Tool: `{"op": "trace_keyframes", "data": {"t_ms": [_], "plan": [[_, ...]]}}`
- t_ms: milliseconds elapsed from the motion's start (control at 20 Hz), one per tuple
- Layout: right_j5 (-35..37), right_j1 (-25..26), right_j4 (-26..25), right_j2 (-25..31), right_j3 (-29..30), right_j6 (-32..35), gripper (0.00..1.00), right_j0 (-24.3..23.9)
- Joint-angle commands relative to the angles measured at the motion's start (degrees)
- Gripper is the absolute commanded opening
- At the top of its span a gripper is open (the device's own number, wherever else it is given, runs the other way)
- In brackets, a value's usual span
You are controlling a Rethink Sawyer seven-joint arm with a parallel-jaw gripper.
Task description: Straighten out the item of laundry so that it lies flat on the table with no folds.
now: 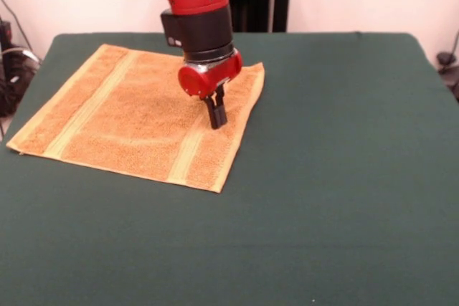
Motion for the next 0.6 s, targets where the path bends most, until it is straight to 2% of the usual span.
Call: {"op": "trace_keyframes", "data": {"t_ms": [50, 600], "plan": [[-5.3, 3.7, 4.08, -7.56, -4.87, 18.48, 0.0, 0.53], [-4.11, 2.99, 4.24, -5.31, -3.95, 17.23, 0.0, -1.63]]}}
